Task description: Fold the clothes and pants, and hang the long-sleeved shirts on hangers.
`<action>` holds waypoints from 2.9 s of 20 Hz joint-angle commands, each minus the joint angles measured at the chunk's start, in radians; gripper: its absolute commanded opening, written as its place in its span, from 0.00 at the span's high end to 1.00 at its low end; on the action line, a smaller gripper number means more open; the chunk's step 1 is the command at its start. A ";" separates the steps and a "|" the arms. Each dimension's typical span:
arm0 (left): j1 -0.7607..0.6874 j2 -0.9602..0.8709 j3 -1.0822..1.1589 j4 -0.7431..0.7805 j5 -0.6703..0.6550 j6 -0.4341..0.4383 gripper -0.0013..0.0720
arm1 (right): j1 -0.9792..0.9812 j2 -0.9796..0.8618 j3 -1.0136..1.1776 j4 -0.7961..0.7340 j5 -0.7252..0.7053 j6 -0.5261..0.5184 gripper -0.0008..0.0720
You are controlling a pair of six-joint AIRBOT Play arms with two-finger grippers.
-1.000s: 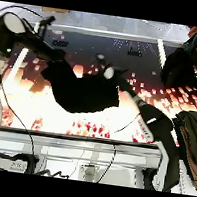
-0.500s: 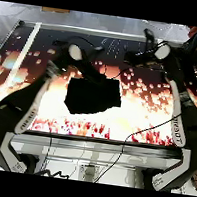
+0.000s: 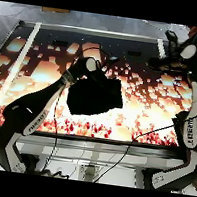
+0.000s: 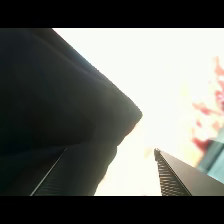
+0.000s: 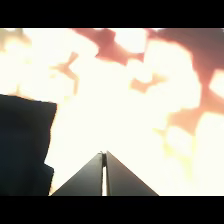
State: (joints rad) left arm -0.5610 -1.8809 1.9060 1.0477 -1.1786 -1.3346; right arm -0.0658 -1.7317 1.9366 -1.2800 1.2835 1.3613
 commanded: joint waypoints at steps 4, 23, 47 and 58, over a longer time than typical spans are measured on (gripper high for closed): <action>0.108 0.112 0.001 0.311 -0.012 0.015 0.33 | -0.261 0.023 -0.347 0.566 0.109 -0.431 0.96; 0.131 0.137 0.000 0.321 -0.015 -0.015 0.34 | 0.254 0.021 -0.622 0.277 -0.439 -0.422 0.06; 0.131 0.137 0.000 0.321 -0.015 -0.015 0.34 | 0.157 -0.148 -0.557 0.631 -0.162 -0.028 0.13; 0.136 0.138 0.001 0.335 -0.010 -0.010 0.34 | 0.245 -0.304 -0.547 1.019 -0.099 -0.072 0.14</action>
State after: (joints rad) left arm -0.4286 -1.7439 1.9060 1.3689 -1.1931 -1.3460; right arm 0.1364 -2.0010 1.3876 -0.3893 1.1915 1.3277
